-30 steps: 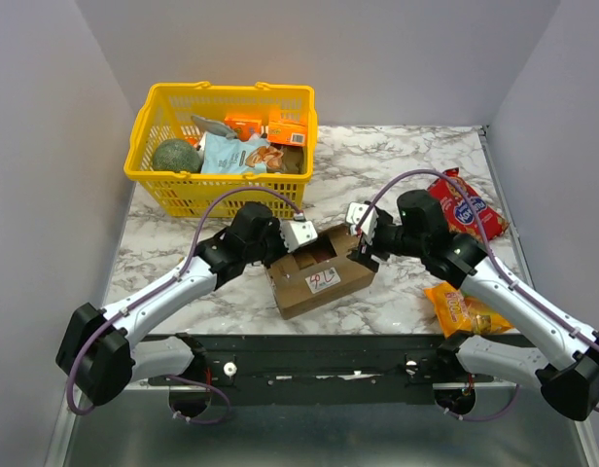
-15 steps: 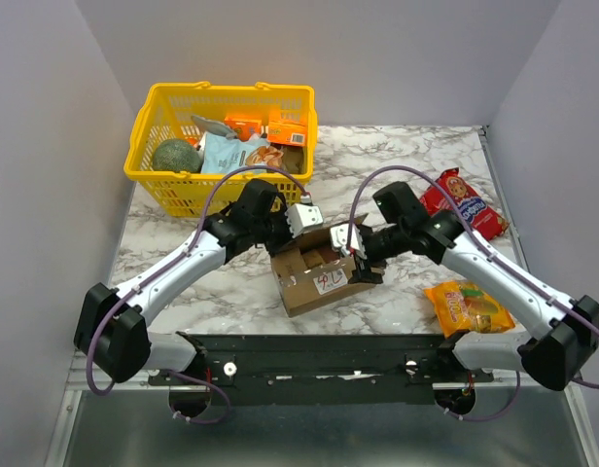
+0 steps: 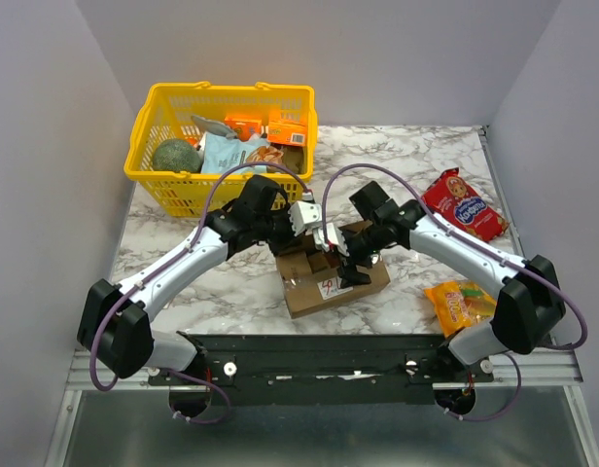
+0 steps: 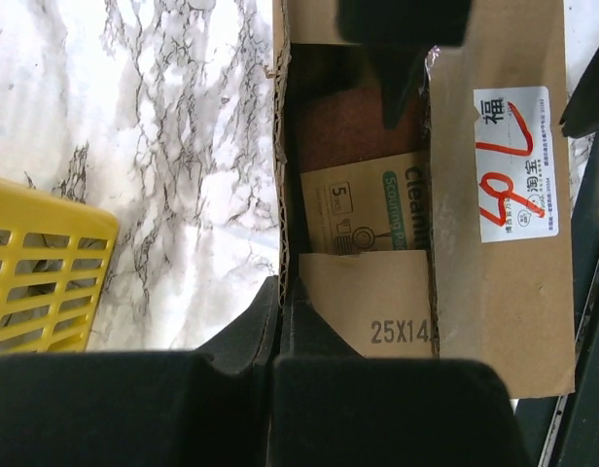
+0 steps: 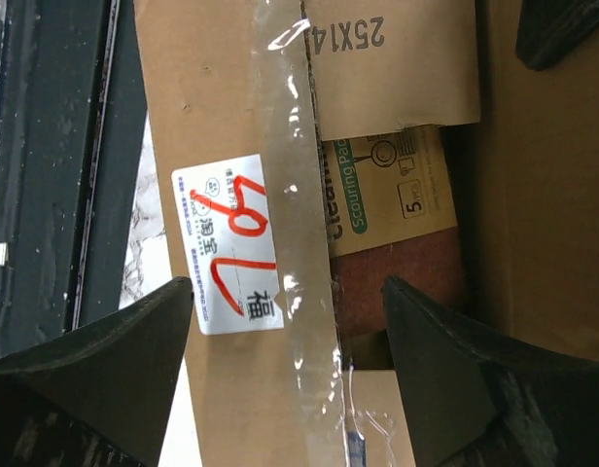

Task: Unpack the express box

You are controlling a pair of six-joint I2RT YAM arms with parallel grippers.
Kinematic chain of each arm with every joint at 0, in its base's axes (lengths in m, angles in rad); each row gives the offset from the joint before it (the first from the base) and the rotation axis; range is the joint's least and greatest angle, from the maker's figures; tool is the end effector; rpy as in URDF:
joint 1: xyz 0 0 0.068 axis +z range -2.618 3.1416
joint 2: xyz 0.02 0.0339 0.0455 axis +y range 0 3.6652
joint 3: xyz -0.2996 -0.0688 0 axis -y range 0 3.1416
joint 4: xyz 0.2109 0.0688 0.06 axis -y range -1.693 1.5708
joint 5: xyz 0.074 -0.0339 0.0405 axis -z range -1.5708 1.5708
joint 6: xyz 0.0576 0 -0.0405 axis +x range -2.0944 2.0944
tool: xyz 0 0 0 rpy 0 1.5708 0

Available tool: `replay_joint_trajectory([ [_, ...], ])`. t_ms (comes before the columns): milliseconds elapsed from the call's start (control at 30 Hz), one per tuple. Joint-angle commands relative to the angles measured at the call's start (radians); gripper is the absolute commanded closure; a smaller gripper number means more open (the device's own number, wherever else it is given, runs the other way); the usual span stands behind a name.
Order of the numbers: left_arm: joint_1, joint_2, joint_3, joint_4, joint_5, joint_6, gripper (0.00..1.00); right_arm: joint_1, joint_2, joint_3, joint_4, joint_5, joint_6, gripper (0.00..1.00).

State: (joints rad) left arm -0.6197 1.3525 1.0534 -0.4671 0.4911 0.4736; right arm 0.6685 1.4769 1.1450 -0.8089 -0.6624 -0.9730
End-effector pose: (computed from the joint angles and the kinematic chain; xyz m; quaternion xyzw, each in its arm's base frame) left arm 0.1993 -0.1756 0.3147 0.5453 0.7130 -0.2508 0.3624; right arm 0.1826 0.1893 0.2912 -0.7233 0.5790 0.2834 0.2476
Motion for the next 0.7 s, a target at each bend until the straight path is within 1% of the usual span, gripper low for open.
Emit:
replay_joint_trajectory([
  [0,0.005,0.0,0.022,0.013,0.064,-0.027,1.0,0.003,0.046,0.038,-0.007,-0.02,-0.004,0.14],
  [233,0.02,0.016,0.033,0.042,0.049,-0.061,1.0,0.008,0.049,-0.033,-0.023,-0.06,0.033,0.14],
  [267,0.021,0.019,0.034,0.047,0.05,-0.066,1.0,0.009,0.048,-0.045,-0.015,-0.059,0.058,0.14],
  [400,0.029,0.03,0.036,0.056,0.043,-0.073,1.0,0.009,0.037,-0.082,0.002,-0.054,0.079,0.2],
  [467,0.029,0.033,0.036,0.059,0.041,-0.076,1.0,0.009,0.033,-0.082,0.002,-0.049,0.08,0.2],
  [567,0.029,0.036,0.028,0.065,0.041,-0.076,1.0,0.009,0.025,-0.079,0.001,-0.034,0.066,0.27],
  [600,0.029,0.037,0.023,0.065,0.04,-0.075,1.0,0.009,0.011,-0.079,0.014,-0.026,0.066,0.3],
  [667,0.029,0.039,0.019,0.068,0.027,-0.078,1.0,0.013,-0.009,-0.074,0.03,0.004,0.066,0.33],
])
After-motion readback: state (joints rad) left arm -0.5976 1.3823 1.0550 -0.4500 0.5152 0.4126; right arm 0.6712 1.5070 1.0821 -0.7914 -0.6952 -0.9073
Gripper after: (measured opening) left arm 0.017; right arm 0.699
